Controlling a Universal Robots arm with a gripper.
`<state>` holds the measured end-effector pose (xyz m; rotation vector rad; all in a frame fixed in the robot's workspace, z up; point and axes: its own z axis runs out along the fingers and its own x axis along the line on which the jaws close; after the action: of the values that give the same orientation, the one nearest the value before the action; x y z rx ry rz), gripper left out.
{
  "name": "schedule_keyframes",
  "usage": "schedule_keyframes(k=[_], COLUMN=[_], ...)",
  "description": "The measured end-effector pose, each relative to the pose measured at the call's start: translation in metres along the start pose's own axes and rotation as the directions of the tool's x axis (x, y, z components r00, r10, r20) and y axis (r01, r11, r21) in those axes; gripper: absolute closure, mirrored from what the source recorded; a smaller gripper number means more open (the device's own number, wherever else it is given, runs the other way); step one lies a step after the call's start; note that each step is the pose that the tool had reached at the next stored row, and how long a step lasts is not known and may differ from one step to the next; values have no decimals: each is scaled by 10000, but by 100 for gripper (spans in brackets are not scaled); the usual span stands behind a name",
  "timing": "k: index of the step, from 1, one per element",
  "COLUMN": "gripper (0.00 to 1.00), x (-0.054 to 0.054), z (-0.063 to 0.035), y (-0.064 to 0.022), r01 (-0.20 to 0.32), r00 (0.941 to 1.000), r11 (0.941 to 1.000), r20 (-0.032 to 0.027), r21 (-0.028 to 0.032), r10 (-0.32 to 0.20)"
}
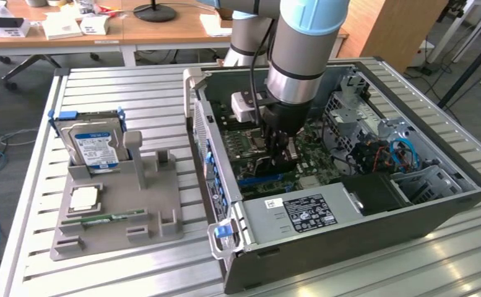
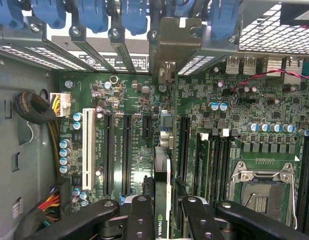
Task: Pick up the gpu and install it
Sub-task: 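Insert the gpu into the slot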
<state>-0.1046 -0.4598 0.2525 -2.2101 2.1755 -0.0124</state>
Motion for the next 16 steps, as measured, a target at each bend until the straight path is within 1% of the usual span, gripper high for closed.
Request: schedule_keyframes(k=[11,16], gripper=[74,74], x=[0,1], z=[0,0], y=[0,0], r01=[-7,-129], r00=[10000,9999], r11=[10000,9999], r20=[-1,-5], r21=[0,3], r10=[7,129])
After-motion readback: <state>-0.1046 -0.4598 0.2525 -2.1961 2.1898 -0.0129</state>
